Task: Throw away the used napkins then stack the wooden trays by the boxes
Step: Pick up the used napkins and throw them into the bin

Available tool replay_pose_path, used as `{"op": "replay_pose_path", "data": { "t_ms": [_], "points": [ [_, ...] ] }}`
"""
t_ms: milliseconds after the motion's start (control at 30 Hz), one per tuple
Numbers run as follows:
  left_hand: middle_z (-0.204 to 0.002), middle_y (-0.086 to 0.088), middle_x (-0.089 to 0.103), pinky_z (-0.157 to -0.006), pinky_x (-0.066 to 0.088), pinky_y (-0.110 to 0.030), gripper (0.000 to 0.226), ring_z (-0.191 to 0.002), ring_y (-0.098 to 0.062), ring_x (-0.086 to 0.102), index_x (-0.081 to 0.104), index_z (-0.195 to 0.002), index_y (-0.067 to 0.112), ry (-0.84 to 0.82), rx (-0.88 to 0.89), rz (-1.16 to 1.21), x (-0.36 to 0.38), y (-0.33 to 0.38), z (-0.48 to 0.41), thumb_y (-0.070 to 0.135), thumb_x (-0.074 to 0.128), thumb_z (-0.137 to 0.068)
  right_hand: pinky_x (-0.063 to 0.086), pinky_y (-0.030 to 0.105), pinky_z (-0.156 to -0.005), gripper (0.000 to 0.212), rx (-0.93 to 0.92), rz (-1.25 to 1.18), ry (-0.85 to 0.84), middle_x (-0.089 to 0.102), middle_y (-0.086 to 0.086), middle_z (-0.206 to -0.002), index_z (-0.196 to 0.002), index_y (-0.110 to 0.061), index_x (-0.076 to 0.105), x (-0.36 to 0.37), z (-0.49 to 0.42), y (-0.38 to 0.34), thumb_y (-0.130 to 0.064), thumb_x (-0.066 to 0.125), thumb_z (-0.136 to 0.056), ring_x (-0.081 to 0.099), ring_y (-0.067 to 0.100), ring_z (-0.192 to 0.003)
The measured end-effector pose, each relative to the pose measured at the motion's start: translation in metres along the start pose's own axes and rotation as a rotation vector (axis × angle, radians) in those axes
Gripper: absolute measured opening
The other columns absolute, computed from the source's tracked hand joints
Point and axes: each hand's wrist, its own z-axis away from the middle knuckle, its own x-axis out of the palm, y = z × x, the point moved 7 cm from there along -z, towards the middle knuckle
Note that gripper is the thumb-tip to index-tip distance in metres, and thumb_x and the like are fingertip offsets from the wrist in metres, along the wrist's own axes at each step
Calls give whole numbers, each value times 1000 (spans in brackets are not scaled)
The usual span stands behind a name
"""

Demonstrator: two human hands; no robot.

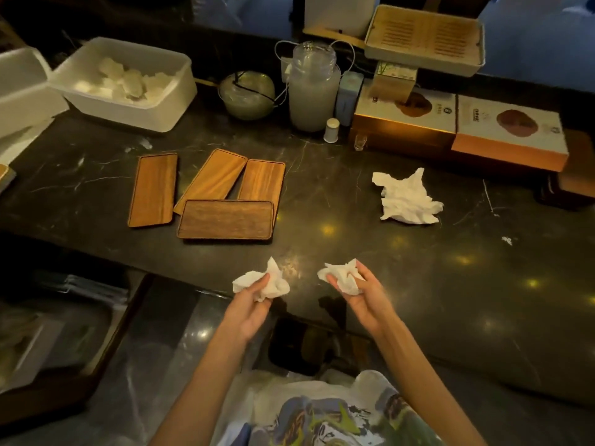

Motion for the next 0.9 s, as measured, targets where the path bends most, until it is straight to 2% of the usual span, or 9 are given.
{"op": "replay_pose_path", "data": {
  "t_ms": [100, 200, 267, 367, 433, 600, 700, 800, 900],
  "points": [
    [-120, -20, 63, -89, 55, -49, 33, -109, -30, 61, 48, -129, 1, -55, -109, 57, -19, 7, 12, 3, 45, -96, 58, 41, -86, 67, -38, -203, -22, 44, 27, -138, -131, -6, 47, 7, 24, 27, 6, 68, -68, 55, 40, -121],
    [-128, -26, 56, -95, 47, -60, 31, -121, -38, 54, 49, -125, 0, -111, -187, 89, -48, 23, 25, 0, 40, -96, 55, 39, -93, 60, -92, -424, 33, 50, 29, -132, -116, 0, 54, 5, 44, 72, 10, 80, -63, 52, 37, -123],
    [-126, -29, 54, -85, 56, -53, 26, -122, -40, 52, 53, -116, 3, -135, -221, 109, -66, 33, 34, -1, 37, -97, 55, 40, -91, 46, -112, -559, 85, 56, 33, -124, -122, -1, 53, 3, 59, 108, 8, 64, -78, 55, 40, -118],
    [-102, -21, 55, -64, 62, -33, 21, -93, -28, 58, 55, -101, 7, -109, -205, 58, -99, 49, 49, -1, 36, -99, 61, 36, -65, 23, -96, -644, 168, 69, 24, -97, -112, -4, 60, 0, 85, 159, -4, 50, -92, 66, 31, -90],
    [-91, -14, 53, -59, 59, -27, 19, -80, -21, 55, 54, -97, 5, -100, -231, 47, -128, 56, 58, 1, 35, -98, 60, 28, -55, 23, -30, -706, 129, 68, 12, -88, -104, -5, 62, -3, 103, 187, -18, 43, -100, 66, 19, -78],
    [-109, -18, 50, -69, 49, -32, 42, -83, -28, 54, 46, -121, 7, -141, -284, 17, -177, 74, 73, 8, 41, -79, 56, 22, -58, 32, -70, -691, 8, 56, 2, -83, -95, -12, 61, 0, 138, 207, -35, 40, -99, 50, 10, -77],
    [-115, -19, 51, -77, 46, -35, 41, -90, -31, 53, 49, -124, 9, -141, -297, 38, -188, 72, 85, 29, 44, -89, 52, 19, -55, 31, -143, -641, 26, 53, 0, -74, -85, -14, 56, 3, 149, 214, -39, 42, -97, 46, 7, -71],
    [-106, -16, 54, -72, 53, -35, 41, -89, -29, 56, 55, -116, 9, -156, -319, 32, -189, 65, 94, 43, 44, -95, 60, 27, -67, 14, -149, -650, 40, 63, 10, -92, -99, -11, 57, -2, 154, 220, -21, 50, -91, 63, 19, -84],
    [-99, -15, 53, -65, 59, -30, 13, -84, -24, 58, 55, -104, 8, -216, -320, -83, -183, 50, 106, 11, 53, -92, 54, 38, -93, 31, -106, -675, 21, 53, 30, -130, -121, -11, 60, -12, 166, 226, -15, 45, -94, 51, 39, -126]
  ]
}}
